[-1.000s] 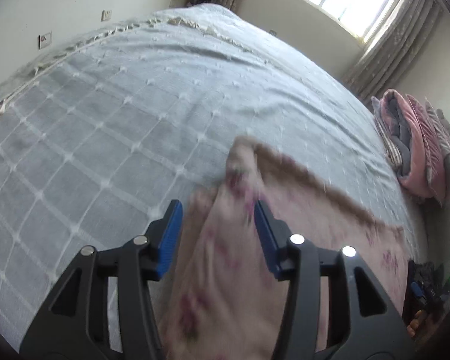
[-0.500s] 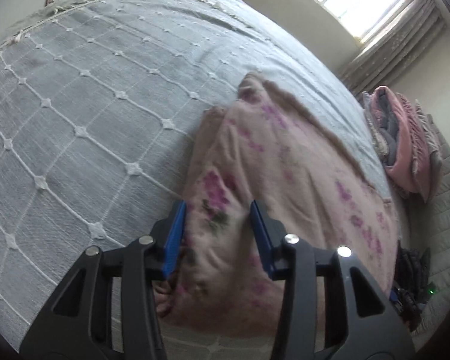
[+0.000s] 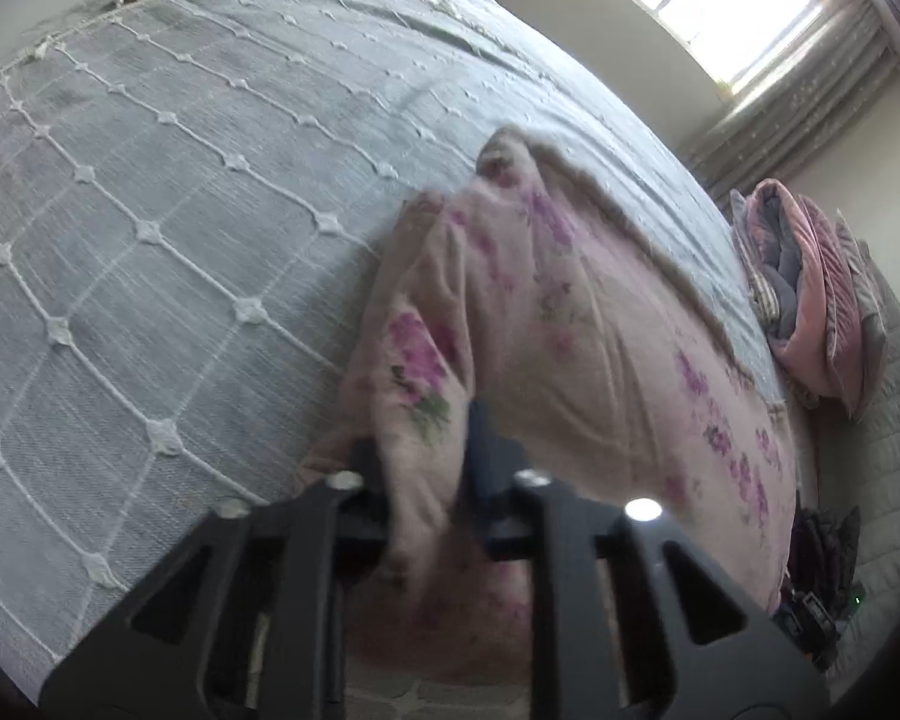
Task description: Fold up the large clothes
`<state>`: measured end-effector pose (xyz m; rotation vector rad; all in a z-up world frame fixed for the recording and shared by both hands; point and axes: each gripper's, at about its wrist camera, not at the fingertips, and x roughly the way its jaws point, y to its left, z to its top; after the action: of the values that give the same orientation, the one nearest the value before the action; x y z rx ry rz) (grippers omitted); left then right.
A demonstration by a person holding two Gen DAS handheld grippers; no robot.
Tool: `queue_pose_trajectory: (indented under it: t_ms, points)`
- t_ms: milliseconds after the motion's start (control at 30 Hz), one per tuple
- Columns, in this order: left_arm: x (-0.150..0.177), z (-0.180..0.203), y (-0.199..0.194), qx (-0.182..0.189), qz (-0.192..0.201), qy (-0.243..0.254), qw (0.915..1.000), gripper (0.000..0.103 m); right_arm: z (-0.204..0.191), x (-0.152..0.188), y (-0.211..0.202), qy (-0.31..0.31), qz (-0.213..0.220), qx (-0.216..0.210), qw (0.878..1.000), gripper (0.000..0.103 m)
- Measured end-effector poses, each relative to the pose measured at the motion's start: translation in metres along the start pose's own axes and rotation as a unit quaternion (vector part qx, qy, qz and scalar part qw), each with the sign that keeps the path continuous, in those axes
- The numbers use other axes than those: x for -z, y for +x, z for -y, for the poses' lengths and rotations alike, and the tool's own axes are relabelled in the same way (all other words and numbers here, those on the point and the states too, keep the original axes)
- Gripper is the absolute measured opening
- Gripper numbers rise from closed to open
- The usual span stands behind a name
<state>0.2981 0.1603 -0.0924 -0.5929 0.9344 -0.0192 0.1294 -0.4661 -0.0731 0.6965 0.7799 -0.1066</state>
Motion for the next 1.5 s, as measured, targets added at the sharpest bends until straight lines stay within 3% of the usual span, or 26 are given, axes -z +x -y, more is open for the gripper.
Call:
queue_pose_trajectory:
  t_ms: [100, 167, 300, 333, 400, 433, 467, 533, 567, 667, 767, 833, 900, 1033, 1133, 1200, 1300, 1400, 1500]
  points:
    - [-0.005, 0.004, -0.020, -0.016, 0.039, -0.010, 0.9991, 0.011, -0.021, -0.005, -0.023, -0.038, 0.052, 0.002, 0.998, 0.013]
    - [-0.004, 0.004, -0.014, -0.037, 0.033, -0.003, 0.9988, 0.011, -0.035, -0.010, -0.036, -0.054, 0.083, -0.008, 0.995, 0.013]
    - [0.000, -0.006, 0.004, -0.061, 0.034, -0.003, 0.9975, 0.010, -0.026, -0.018, -0.008, -0.041, 0.049, 0.005, 0.998, 0.012]
    - [-0.001, -0.008, 0.007, -0.066, 0.036, -0.010, 0.9972, 0.009, -0.019, -0.019, 0.005, -0.035, 0.037, 0.021, 0.998, 0.011]
    - [-0.001, -0.005, 0.009, -0.071, 0.033, -0.006, 0.9969, 0.009, -0.004, -0.019, 0.020, -0.022, 0.040, 0.075, 0.996, 0.000]
    - [0.000, 0.001, 0.008, -0.078, 0.034, 0.011, 0.9963, 0.009, 0.005, -0.020, 0.026, -0.019, 0.046, 0.130, 0.990, 0.000]
    - [0.001, 0.007, 0.006, -0.082, 0.033, 0.027, 0.9957, 0.009, 0.018, -0.022, 0.031, -0.002, 0.036, 0.137, 0.990, 0.000]
    - [0.000, 0.011, -0.003, -0.081, 0.039, 0.044, 0.9950, 0.013, 0.044, -0.025, 0.032, 0.057, 0.000, 0.079, 0.995, 0.003]
    - [-0.001, 0.007, -0.010, -0.076, 0.041, 0.031, 0.9958, 0.016, 0.047, -0.027, 0.024, 0.063, 0.001, 0.070, 0.996, 0.005]
    - [0.001, 0.003, -0.038, -0.077, 0.062, 0.000, 0.9951, 0.018, 0.030, -0.029, -0.003, 0.027, 0.032, 0.074, 0.996, 0.005]
    - [0.010, 0.033, -0.058, -0.074, 0.078, 0.051, 0.9929, 0.019, 0.004, -0.020, -0.022, -0.011, 0.040, 0.045, 0.998, 0.013]
    - [0.022, 0.065, -0.065, -0.039, 0.064, 0.092, 0.9930, 0.041, -0.017, -0.009, -0.028, -0.034, 0.040, 0.039, 0.998, 0.015]
    - [0.037, 0.103, -0.065, 0.002, 0.045, 0.138, 0.9895, 0.052, -0.036, 0.000, -0.029, -0.057, 0.040, 0.044, 0.997, 0.021]
    - [0.073, 0.176, -0.041, 0.006, 0.024, 0.237, 0.9711, 0.052, -0.088, 0.022, -0.015, -0.133, 0.023, 0.014, 0.991, 0.026]
    - [0.093, 0.207, 0.001, -0.013, -0.003, 0.276, 0.9611, 0.053, -0.120, 0.042, -0.004, -0.193, 0.013, 0.012, 0.981, 0.027]
    - [0.099, 0.206, 0.034, -0.033, -0.034, 0.270, 0.9618, 0.053, -0.129, 0.049, 0.006, -0.213, 0.009, 0.018, 0.977, 0.039]
    - [0.099, 0.198, 0.049, -0.028, -0.025, 0.242, 0.9696, 0.053, -0.120, 0.050, 0.034, -0.213, -0.024, 0.023, 0.976, 0.039]
    - [0.090, 0.204, 0.044, -0.033, -0.042, 0.248, 0.9674, 0.053, -0.108, 0.041, 0.053, -0.184, -0.051, -0.004, 0.982, 0.038]
    - [0.076, 0.220, 0.044, -0.035, -0.050, 0.259, 0.9639, 0.053, -0.114, 0.039, 0.051, -0.189, -0.055, 0.000, 0.980, 0.038]
